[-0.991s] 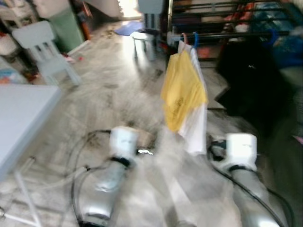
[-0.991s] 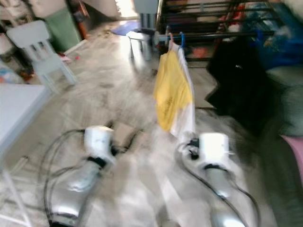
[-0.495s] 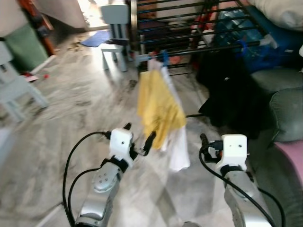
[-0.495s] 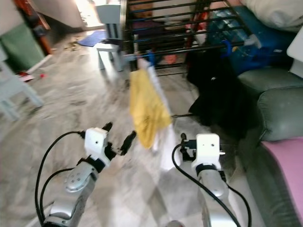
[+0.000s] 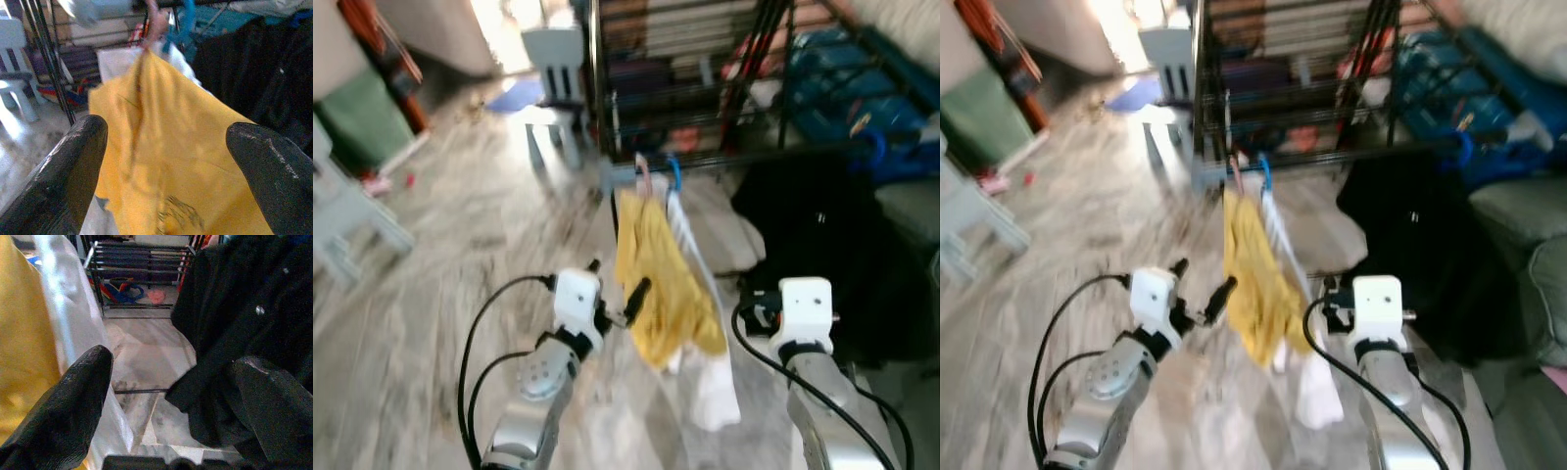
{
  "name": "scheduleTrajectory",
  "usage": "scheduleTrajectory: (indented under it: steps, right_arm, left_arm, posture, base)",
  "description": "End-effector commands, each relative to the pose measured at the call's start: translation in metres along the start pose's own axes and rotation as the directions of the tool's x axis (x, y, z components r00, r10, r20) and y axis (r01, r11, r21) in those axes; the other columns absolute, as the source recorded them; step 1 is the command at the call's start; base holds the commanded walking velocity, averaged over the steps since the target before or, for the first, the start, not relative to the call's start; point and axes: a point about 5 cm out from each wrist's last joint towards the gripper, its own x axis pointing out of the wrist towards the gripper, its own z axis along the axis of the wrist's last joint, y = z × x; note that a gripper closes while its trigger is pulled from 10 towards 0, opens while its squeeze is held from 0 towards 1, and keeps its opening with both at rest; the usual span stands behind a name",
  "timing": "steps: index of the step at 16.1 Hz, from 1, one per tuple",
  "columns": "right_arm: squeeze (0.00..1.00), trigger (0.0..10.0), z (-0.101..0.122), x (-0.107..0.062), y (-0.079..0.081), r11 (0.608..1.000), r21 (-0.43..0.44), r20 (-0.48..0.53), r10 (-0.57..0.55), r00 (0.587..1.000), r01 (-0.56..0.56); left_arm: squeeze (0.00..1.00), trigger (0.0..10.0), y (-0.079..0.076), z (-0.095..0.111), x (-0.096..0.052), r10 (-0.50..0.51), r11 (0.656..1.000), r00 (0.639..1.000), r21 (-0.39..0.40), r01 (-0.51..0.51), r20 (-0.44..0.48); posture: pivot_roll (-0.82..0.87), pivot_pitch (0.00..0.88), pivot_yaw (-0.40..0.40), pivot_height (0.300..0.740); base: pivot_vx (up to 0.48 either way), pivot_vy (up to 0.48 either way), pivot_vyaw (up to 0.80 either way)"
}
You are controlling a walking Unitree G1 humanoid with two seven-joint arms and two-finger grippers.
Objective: Hang hanger
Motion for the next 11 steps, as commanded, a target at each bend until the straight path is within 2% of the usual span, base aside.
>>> scheduleTrajectory:
  steps: [1,6,8,9,11]
  right_arm:
    - [0.0,10.0,0.002,0.0,0.008,1.0,0.016,0.007,0.022,1.0,-0.022]
    - [0.0,10.0,0.003,-0.001,0.007,1.0,0.005,0.019,0.016,1.0,-0.016]
    - [0.0,10.0,0.006,0.002,0.003,1.0,0.011,0.023,-0.009,1.0,0.009]
    - [0.0,10.0,0.005,0.006,-0.002,1.0,0.009,0.016,-0.022,1.0,0.022]
    - [0.0,10.0,0.009,0.023,-0.004,0.999,-0.008,-0.01,0.031,0.999,-0.031]
  left_arm:
    - [0.0,10.0,0.01,-0.003,-0.006,0.03,0.999,0.999,0.021,-0.029,-0.022]
    - [0.0,10.0,0.007,-0.006,-0.004,0.012,1.0,0.999,0.024,-0.011,-0.046]
    - [0.0,10.0,0.006,-0.006,-0.002,-0.005,1.0,0.999,-0.001,0.005,-0.045]
    - [0.0,10.0,0.005,-0.005,-0.001,-0.018,1.0,0.999,-0.006,0.018,-0.046]
    - [0.0,10.0,0.005,-0.004,0.002,-0.03,0.999,0.998,-0.027,0.028,-0.054]
  posture:
    - [-0.17,0.079,0.104,0.74]
    - [-0.18,0.081,0.1,0.74]
    - [-0.18,0.081,0.1,0.74]
    - [-0.18,0.085,0.103,0.74]
    - [-0.18,0.092,0.112,0.74]
  base:
    - [0.0,0.0,0.0]
    - [0.0,0.0,0.0]
    - [0.0,0.0,0.0]
    - [0.0,0.0,0.0]
    - [0.0,0.0,0.0]
